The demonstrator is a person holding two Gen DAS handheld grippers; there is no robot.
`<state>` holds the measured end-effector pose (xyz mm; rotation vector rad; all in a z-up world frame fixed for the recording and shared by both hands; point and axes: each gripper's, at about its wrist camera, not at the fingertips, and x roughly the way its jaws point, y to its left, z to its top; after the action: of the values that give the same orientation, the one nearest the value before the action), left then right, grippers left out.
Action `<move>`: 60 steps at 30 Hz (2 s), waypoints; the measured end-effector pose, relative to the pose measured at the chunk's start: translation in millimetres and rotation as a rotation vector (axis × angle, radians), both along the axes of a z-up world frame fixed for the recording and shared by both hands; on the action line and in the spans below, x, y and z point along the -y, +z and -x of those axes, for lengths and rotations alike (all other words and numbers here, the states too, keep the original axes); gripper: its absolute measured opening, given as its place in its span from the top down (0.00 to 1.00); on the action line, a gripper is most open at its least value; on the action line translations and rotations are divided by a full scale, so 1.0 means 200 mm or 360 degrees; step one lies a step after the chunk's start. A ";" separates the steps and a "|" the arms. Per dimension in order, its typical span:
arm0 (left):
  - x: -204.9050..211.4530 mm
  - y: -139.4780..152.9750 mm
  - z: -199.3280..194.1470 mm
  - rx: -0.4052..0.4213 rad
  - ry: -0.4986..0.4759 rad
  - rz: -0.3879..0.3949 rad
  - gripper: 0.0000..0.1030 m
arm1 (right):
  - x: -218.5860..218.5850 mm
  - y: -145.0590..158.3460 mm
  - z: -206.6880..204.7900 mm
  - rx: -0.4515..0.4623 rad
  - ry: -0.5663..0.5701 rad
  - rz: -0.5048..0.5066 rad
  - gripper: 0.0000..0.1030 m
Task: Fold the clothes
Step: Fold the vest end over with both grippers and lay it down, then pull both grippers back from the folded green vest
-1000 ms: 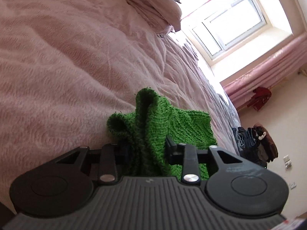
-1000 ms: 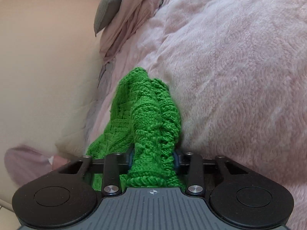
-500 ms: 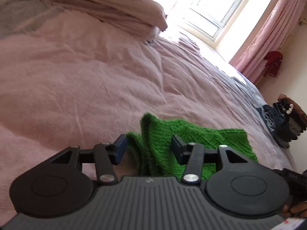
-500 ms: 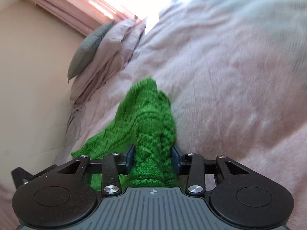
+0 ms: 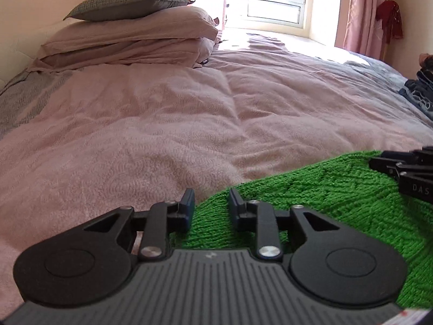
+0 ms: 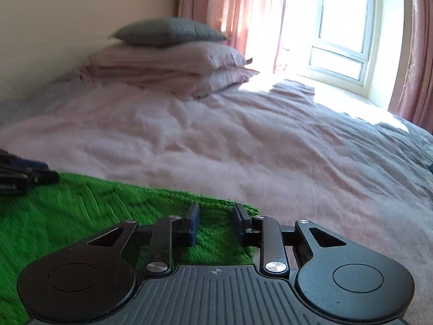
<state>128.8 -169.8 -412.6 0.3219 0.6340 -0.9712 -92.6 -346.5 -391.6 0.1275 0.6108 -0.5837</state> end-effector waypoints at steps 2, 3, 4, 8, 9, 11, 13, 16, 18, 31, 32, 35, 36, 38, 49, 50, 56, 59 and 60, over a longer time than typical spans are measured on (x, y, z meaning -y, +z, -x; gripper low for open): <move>-0.02 0.00 -0.02 -0.0032 -0.0010 0.0028 0.74 | 0.04 -0.02 0.05 0.0053 -0.0039 -0.0086 0.77; -0.04 0.01 -0.04 -0.0063 0.0000 0.0038 0.72 | 0.06 -0.01 0.07 0.0063 -0.0070 -0.0124 0.77; -0.06 0.03 -0.05 -0.0089 0.0019 0.0049 0.70 | 0.08 0.00 0.10 0.0065 -0.0114 -0.0158 0.75; -0.23 0.21 0.02 -0.0118 0.0098 0.0129 0.74 | 0.01 0.18 0.29 0.0134 -0.0243 -0.0237 0.73; -0.28 0.24 0.05 -0.0120 0.0109 0.0151 0.74 | -0.05 0.25 0.35 0.0155 -0.0231 -0.0201 0.73; -0.40 0.32 0.14 -0.0125 0.0100 0.0199 0.74 | -0.17 0.34 0.44 0.0230 -0.0198 -0.0184 0.73; -0.49 0.34 0.24 -0.0133 0.0066 0.0226 0.74 | -0.30 0.39 0.51 0.0280 -0.0146 -0.0205 0.73; -0.57 0.29 0.38 -0.0115 0.0032 0.0160 0.74 | -0.48 0.37 0.58 0.0268 -0.0074 -0.0209 0.73; -0.57 0.21 0.41 -0.0094 0.0074 0.0085 0.73 | -0.57 0.29 0.58 0.0188 -0.0067 -0.0223 0.73; -0.61 0.29 0.53 -0.0120 0.0231 -0.0046 0.61 | -0.61 0.24 0.57 -0.0006 -0.0143 -0.0337 0.58; -0.63 0.30 0.56 -0.0130 0.0223 -0.0056 0.61 | -0.63 0.24 0.59 -0.0009 -0.0155 -0.0362 0.48; -0.69 0.33 0.66 -0.0108 0.0196 -0.0084 0.53 | -0.70 0.26 0.69 0.0028 -0.0168 -0.0479 0.43; -0.71 0.35 0.70 -0.0103 0.0186 -0.0094 0.51 | -0.72 0.26 0.71 0.0038 -0.0177 -0.0516 0.43; -0.74 0.37 0.76 -0.0095 0.0155 -0.0114 0.48 | -0.76 0.27 0.76 0.0048 -0.0202 -0.0558 0.42; -0.91 0.50 0.97 -0.0035 0.0063 -0.0104 0.37 | -0.99 0.40 0.92 0.0088 -0.0201 -0.0531 0.39; -0.92 0.50 0.98 -0.0031 0.0055 -0.0100 0.36 | -1.00 0.40 0.93 0.0088 -0.0200 -0.0523 0.39; -0.96 0.53 1.02 -0.0026 0.0021 -0.0077 0.35 | -1.05 0.42 0.96 0.0087 -0.0198 -0.0510 0.39; -0.97 0.53 1.02 -0.0026 0.0019 -0.0073 0.34 | -1.07 0.43 0.96 0.0081 -0.0201 -0.0504 0.39; -0.97 0.52 1.01 -0.0028 0.0020 -0.0074 0.34 | -1.07 0.43 0.96 0.0081 -0.0201 -0.0505 0.39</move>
<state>-74.2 23.6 -307.8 0.3507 0.6748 -0.9492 -285.1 -132.4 -306.2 0.4806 0.6458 -0.6007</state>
